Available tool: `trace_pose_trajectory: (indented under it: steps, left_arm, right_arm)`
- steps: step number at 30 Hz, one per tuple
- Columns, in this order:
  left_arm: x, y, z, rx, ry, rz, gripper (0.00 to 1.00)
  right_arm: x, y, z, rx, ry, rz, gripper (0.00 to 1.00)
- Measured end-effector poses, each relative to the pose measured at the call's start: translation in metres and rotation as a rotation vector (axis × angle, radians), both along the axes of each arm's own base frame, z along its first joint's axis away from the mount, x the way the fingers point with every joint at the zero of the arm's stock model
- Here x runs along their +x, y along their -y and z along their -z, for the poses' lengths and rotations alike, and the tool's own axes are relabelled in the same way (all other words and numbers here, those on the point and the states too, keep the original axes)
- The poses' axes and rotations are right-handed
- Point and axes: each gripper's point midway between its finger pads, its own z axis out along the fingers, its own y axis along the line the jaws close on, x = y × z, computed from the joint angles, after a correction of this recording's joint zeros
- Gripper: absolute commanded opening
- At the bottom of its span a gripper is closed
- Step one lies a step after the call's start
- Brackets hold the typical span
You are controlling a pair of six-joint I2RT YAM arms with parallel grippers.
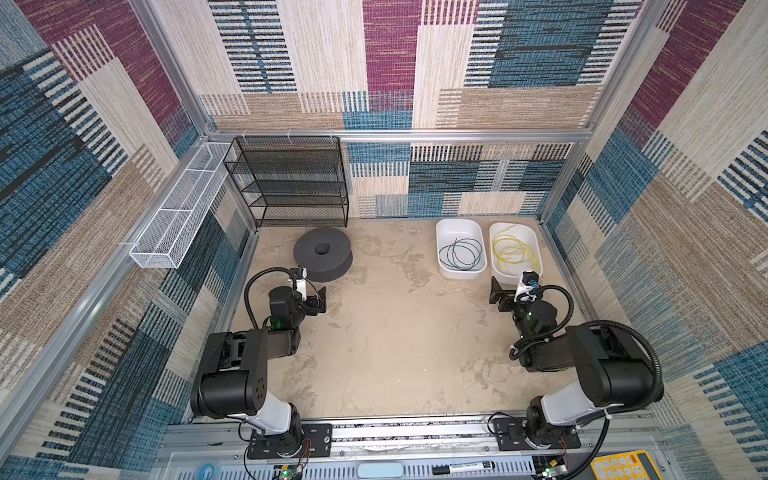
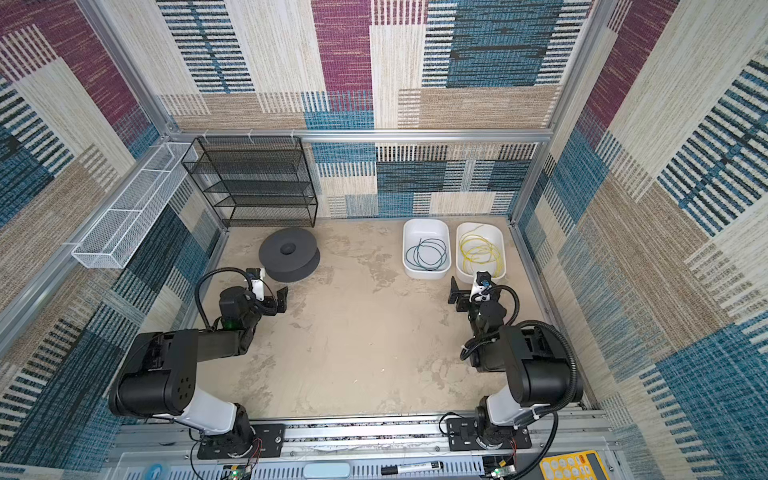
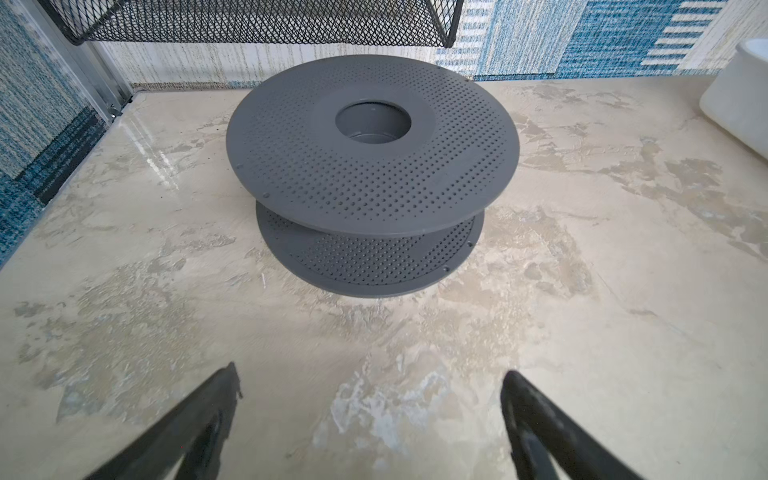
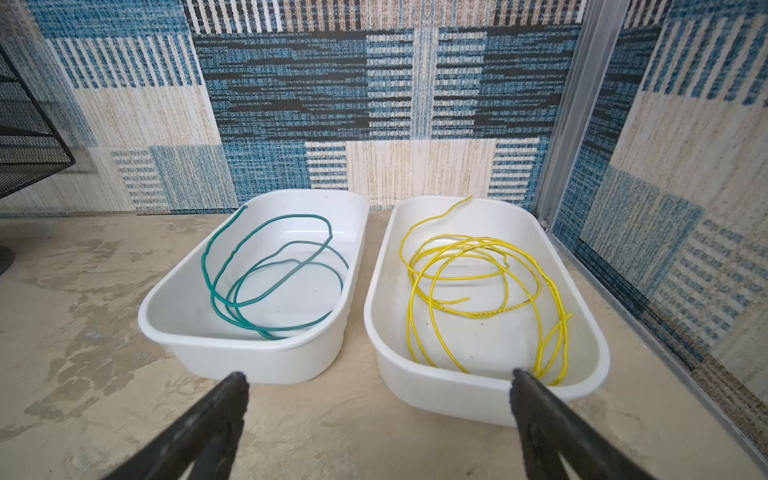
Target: Wrap the cables
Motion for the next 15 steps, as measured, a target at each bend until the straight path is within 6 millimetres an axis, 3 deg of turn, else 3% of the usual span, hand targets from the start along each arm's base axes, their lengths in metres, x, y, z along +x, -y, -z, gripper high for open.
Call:
trace_pose_trajectory:
  steps: [15]
  left_arm:
    - [0.0000,0.0000,0.0001,0.000,0.000,0.000,1.00]
  right_arm:
    - [-0.0002,-0.0026,-0.0001,0.001,0.000,-0.015,0.99]
